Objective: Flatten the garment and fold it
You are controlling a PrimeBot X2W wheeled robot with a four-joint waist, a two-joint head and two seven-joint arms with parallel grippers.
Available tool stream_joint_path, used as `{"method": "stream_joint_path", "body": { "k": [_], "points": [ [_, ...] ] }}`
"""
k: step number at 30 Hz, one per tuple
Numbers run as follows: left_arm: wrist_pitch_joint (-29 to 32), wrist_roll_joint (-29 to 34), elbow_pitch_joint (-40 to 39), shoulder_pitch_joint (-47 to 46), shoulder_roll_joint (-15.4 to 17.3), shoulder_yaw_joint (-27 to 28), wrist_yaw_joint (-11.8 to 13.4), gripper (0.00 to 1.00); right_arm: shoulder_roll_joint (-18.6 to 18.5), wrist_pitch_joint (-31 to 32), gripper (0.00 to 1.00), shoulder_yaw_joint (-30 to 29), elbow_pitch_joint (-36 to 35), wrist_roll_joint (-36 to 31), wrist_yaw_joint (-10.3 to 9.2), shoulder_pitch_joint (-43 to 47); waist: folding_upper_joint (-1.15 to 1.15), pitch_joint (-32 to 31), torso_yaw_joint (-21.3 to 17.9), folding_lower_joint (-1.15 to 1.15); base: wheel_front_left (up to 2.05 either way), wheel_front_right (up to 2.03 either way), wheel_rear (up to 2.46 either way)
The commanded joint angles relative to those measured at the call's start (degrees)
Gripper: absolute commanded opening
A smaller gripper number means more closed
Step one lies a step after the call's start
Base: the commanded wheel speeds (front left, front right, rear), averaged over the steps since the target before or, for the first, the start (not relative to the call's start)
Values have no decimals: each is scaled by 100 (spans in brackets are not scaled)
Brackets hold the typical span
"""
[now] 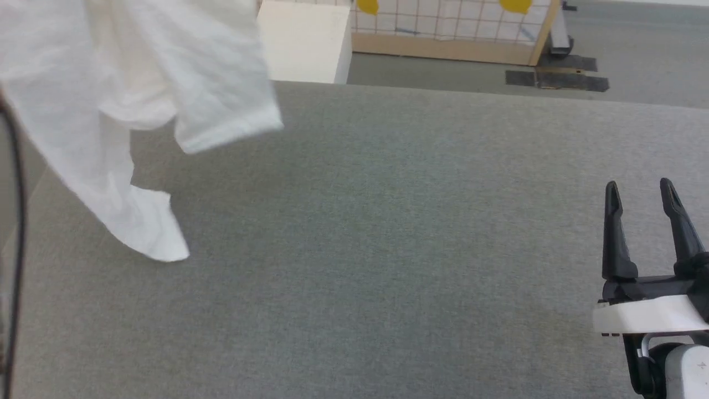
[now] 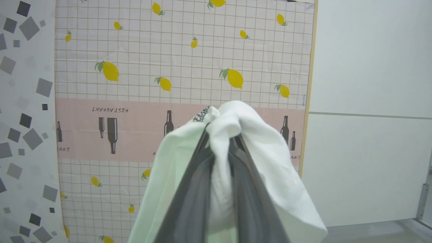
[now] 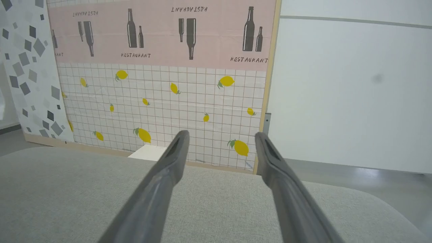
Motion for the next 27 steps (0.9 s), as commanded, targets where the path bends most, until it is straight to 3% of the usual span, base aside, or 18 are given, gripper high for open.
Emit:
{"method": "stream_joint_path", "body": {
  "k": [1,9,10,11,22,23,27],
  "points": [
    [-27,-82,-33,-197,-210,-64,45,0,5,-41,100,-15,36,53,-11,58,0,-160,-174,1,0,0,0],
    [-162,-438,-8,-660,-1285,-247,199,0,5,-72,100,-156,133,108,-11,134,0,-384,-541,1,0,0,0],
    [-159,-565,14,-655,-1593,-338,225,0,5,-76,100,-202,126,117,-11,170,0,-429,-667,1,0,0,0],
    [-151,-601,20,-619,-1688,-383,234,0,5,-78,100,-207,119,121,-11,187,0,-437,-719,1,0,0,0],
    [-137,-914,-463,922,-2147,-975,236,0,5,-83,100,-401,-8,152,-11,257,0,-249,-1006,1,0,0,0],
    [-231,-926,-706,1734,-2163,-1234,241,0,5,-84,100,-408,-25,172,-11,211,0,-112,-1055,1,0,0,0],
    [-394,-879,-961,2907,-2064,-1641,183,0,5,-84,100,-355,-14,216,-11,137,0,92,-1095,1,0,0,0]
  ]
}}
